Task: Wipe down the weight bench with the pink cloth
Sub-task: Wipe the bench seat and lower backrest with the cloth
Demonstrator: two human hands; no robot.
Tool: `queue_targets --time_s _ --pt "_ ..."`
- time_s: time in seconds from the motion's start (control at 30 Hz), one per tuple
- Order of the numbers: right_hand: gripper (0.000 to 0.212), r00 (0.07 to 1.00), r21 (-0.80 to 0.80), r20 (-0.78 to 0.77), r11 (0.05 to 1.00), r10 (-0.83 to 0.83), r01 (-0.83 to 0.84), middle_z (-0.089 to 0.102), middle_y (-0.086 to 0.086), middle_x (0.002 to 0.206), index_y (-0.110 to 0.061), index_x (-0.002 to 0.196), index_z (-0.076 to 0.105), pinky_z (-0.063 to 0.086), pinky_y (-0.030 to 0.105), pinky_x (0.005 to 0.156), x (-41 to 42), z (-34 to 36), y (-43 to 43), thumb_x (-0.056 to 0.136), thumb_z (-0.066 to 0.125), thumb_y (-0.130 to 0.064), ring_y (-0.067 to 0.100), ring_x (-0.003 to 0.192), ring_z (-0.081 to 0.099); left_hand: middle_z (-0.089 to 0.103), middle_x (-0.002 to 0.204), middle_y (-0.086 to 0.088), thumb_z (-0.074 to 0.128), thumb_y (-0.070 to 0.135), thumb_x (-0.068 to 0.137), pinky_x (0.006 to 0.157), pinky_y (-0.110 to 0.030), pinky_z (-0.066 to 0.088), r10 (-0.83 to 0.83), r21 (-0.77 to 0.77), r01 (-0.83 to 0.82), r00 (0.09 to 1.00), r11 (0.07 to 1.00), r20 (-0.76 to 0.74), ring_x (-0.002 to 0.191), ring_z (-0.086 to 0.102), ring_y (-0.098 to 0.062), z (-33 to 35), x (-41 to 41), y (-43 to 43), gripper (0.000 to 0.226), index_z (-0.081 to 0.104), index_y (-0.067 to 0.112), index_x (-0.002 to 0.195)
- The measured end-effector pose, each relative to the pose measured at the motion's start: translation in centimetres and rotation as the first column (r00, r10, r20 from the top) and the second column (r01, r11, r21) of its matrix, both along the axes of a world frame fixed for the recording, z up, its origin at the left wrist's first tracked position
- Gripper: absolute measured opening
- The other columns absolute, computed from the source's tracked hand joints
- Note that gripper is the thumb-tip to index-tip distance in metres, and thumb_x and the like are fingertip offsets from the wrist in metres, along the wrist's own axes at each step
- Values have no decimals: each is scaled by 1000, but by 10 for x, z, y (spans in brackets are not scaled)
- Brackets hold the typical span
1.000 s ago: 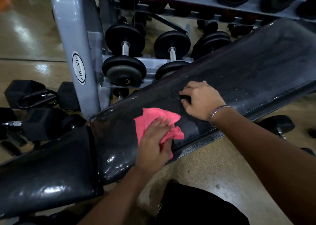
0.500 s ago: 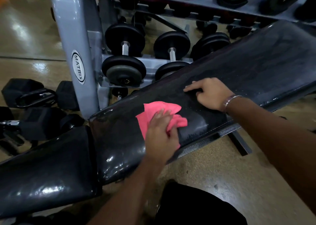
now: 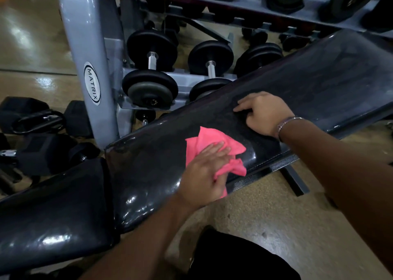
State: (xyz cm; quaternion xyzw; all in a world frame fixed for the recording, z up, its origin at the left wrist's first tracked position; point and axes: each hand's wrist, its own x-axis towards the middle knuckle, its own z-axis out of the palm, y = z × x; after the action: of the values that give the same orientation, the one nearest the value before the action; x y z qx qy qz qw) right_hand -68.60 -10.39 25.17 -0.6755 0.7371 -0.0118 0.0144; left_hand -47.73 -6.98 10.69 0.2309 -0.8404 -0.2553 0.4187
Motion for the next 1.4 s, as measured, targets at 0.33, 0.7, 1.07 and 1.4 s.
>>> queue_targets --time_s 0.33,0.7,1.07,1.4 --pt "49 1000 64 16 998 -27 26 60 -13 132 -33 119 70 40 30 104 5 7 -3 77 55 -11 17 126 47 69 131 3 60 -4 89 123 -35 29 -86 113 83 996 990 17 137 52 -13 11 2 -35 39 78 23 111" --pt "51 999 66 25 997 -46 45 57 -13 135 -32 122 68 42 32 104 5 4 -1 77 54 -13 15 126 46 73 123 6 61 -1 92 119 -42 36 -18 131 15 1000 991 22 130 60 -12 8 6 -85 35 80 26 106" --pt "50 998 57 28 997 -62 61 56 -13 137 -32 124 67 41 32 105 6 2 1 80 54 -13 15 129 44 73 123 7 58 10 94 114 -37 41 175 223 -178 984 958 36 125 61 -12 21 -8 -105 30 78 23 111" --pt "46 997 29 30 997 -76 75 61 -11 127 -35 114 71 47 35 98 6 0 -3 76 54 -17 15 119 50 74 123 6 56 12 98 111 -7 29 209 251 -227 973 941 94 126 59 -7 38 -27 -121 27 79 21 109"
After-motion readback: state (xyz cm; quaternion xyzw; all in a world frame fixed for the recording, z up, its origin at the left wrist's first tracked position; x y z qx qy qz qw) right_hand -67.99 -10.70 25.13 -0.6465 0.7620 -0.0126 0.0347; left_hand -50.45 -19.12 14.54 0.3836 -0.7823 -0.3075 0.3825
